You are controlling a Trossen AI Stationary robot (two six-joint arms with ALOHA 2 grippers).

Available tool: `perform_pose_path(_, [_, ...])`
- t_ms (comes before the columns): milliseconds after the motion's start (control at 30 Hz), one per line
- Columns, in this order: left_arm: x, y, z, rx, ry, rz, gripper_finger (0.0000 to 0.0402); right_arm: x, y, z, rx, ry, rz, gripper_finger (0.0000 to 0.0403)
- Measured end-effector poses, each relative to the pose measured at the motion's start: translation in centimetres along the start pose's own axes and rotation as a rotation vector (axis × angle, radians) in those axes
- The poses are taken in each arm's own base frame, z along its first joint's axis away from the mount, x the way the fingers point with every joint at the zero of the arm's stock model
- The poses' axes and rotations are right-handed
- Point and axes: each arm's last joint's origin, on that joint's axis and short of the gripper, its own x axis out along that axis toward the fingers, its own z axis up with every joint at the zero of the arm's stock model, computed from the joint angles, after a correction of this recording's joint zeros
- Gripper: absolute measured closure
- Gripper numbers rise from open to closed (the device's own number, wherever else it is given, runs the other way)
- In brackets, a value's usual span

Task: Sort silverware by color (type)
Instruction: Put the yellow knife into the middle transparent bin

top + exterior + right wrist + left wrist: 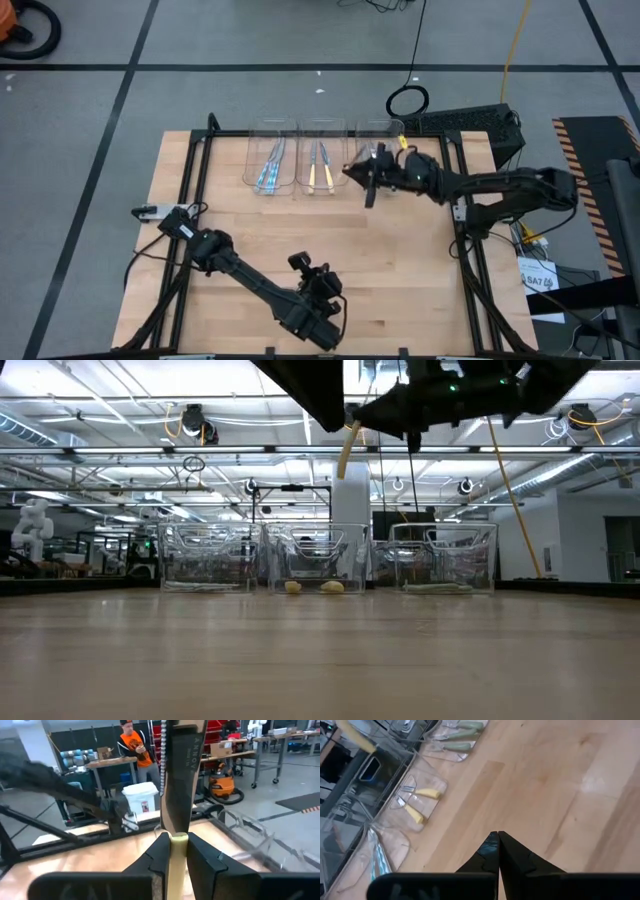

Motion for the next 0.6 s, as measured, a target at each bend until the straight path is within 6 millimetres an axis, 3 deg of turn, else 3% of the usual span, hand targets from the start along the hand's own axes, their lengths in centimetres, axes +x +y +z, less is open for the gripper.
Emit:
perform_pose_path(333, [1.4,-0.2,0.4,-0.002,0.003,0.014,0.0396,3.6,-3.5,4.4,-0.006,0.161,-0.015,0.0360])
perform_pose_path(600, [1.4,-0.5,0.2,0.013,0.002,0.011,0.0396,5.8,-6.5,4.1,0.050,0.278,-0.051,0.0360])
